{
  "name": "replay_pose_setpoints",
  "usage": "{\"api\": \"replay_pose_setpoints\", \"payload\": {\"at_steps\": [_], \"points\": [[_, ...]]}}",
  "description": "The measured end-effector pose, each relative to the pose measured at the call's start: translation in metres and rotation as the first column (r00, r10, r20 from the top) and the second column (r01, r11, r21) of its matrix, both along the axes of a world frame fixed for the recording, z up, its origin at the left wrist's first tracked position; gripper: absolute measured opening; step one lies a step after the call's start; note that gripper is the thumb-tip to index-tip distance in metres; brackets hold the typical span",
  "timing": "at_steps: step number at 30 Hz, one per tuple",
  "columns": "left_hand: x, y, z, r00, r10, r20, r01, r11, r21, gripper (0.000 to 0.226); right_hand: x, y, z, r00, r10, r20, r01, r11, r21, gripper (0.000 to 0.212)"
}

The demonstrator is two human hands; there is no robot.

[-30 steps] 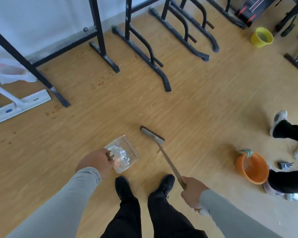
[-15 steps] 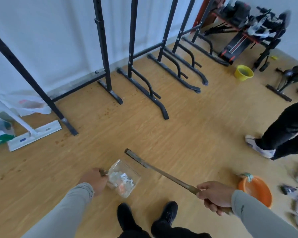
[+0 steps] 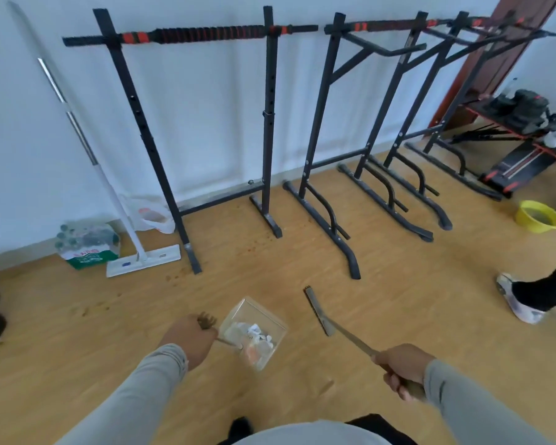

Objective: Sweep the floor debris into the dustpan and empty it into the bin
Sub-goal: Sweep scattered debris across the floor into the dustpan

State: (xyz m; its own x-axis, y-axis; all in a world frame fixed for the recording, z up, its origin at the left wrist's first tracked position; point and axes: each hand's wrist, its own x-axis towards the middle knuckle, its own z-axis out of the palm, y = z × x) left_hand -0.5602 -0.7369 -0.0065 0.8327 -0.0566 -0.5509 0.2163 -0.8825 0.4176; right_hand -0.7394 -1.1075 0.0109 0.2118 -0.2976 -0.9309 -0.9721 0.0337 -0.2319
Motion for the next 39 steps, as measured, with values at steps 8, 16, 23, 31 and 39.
{"api": "replay_pose_setpoints", "payload": {"at_steps": [8,16,23,31,39], "points": [[-0.073,-0.032,0.015,0.966,0.248,0.073,-0.246,0.969,-0.027,0.017,-0.026,-0.047,0.004,0.999,0.019,0.042,-0.023,0.996,0.09,0.025],[-0.15,-0.061,0.032,0.869,0.49,0.071,-0.484,0.871,-0.08,0.018,-0.056,-0.095,-0.009,0.975,0.221,0.027,-0.223,0.97,0.101,0.027],[-0.217,-0.034,0.053,0.696,0.718,0.027,-0.709,0.692,-0.135,0.015,-0.029,-0.072,-0.021,0.899,0.439,-0.018,-0.434,0.894,0.114,0.025],[-0.275,0.001,0.066,0.506,0.862,0.034,-0.85,0.504,-0.152,0.016,-0.001,-0.019,-0.019,0.809,0.587,-0.007,-0.579,0.8,0.156,0.026],[-0.299,0.05,0.076,0.38,0.922,0.073,-0.914,0.387,-0.124,0.017,0.015,0.046,-0.012,0.713,0.701,-0.015,-0.691,0.707,0.151,0.029]]}}
